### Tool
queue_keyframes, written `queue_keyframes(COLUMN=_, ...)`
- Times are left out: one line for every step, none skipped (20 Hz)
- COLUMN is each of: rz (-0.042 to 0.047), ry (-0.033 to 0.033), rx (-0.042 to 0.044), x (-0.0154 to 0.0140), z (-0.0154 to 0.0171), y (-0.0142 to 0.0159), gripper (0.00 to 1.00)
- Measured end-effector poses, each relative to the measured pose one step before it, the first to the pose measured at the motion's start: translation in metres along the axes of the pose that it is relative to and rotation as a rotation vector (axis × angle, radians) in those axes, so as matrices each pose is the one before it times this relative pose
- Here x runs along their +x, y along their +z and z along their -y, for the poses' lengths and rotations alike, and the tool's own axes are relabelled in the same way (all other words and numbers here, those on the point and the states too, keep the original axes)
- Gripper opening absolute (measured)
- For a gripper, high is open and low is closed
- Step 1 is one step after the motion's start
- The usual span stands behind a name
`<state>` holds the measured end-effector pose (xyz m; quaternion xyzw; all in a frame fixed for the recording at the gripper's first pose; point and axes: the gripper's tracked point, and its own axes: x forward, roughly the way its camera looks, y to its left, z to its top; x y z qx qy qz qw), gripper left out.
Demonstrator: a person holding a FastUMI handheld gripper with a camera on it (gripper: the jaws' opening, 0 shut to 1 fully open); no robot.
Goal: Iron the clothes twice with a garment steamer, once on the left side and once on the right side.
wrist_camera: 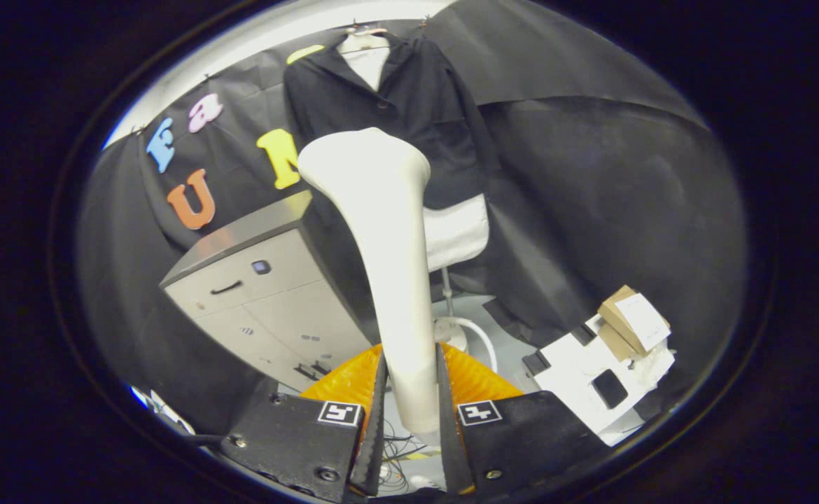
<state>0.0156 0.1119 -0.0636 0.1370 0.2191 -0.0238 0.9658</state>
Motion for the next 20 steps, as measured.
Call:
queue_keyframes(rz=0.00362, ry=0.01180, rx=-0.02257, x=-0.01187, z=-0.01114, y=-0.00422, gripper=0.37)
queue_keyframes(rz=0.00736, ry=0.01325, rx=-0.02559, x=-0.01083, z=-0.01233, y=-0.00352, gripper=0.37)
queue_keyframes(rz=0.00835, ry=0.00778, rx=-0.02310, x=-0.00928, z=-0.01135, y=-0.00275, gripper=0.37)
queue_keyframes(rz=0.00715, ry=0.00847, rx=-0.01993, x=-0.00882, z=-0.01071, y=-0.00377, gripper=0.37)
queue_keyframes(rz=0.00810, ry=0.01530, rx=-0.02018, x=-0.00727, z=-0.01364, y=-0.00275, gripper=0.37)
queue_keyframes(rz=0.00525, ry=0.01492, rx=-0.02793, x=-0.00650, z=-0.01226, y=-0.00272, gripper=0.37)
queue_keyframes(rz=0.00092, ry=0.01269, rx=-0.02673, x=-0.00519, z=-0.00825, y=-0.00395, gripper=0.37)
queue_keyframes(rz=-0.00524, ry=0.01202, rx=-0.02804, x=-0.00266, z=-0.00992, y=-0.00385, gripper=0.37)
queue_keyframes(rz=-0.00553, ry=0.01148, rx=-0.01588, x=-0.00200, z=-0.00780, y=-0.00503, gripper=0.37)
queue_keyframes(rz=-0.00949, ry=0.00932, rx=-0.01828, x=-0.00044, z=-0.00695, y=-0.00353, gripper=0.37)
queue_keyframes(rz=-0.00657, ry=0.00569, rx=-0.01455, x=-0.00017, z=-0.00370, y=-0.00301, gripper=0.37)
queue_keyframes(rz=-0.00443, ry=0.00062, rx=-0.00309, x=-0.00010, z=-0.00217, y=-0.00058, gripper=0.37)
queue_keyframes(rz=-0.00616, ry=0.00022, rx=-0.00685, x=0.00062, z=-0.00220, y=-0.00241, gripper=0.37)
queue_keyframes(rz=-0.00131, ry=-0.00243, rx=-0.00201, x=0.00003, z=0.00009, y=-0.00056, gripper=0.37)
queue_keyframes(rz=-0.00051, ry=-0.00147, rx=-0.00362, x=0.00041, z=-0.00118, y=-0.00005, gripper=0.37)
queue_keyframes(rz=-0.00015, ry=-0.00145, rx=-0.00312, x=-0.00022, z=-0.00033, y=-0.00020, gripper=0.37)
queue_keyframes(rz=0.00048, ry=-0.00170, rx=0.00142, x=-0.00020, z=-0.00064, y=-0.00001, gripper=0.37)
queue_keyframes(rz=0.00214, ry=-0.00064, rx=0.00309, x=-0.00002, z=-0.00075, y=-0.00041, gripper=0.37)
queue_keyframes(rz=0.00422, ry=-0.00007, rx=0.00715, x=-0.00030, z=-0.00037, y=0.00046, gripper=0.37)
queue_keyframes(rz=0.00432, ry=0.00091, rx=0.00723, x=0.00139, z=-0.00082, y=-0.00080, gripper=0.37)
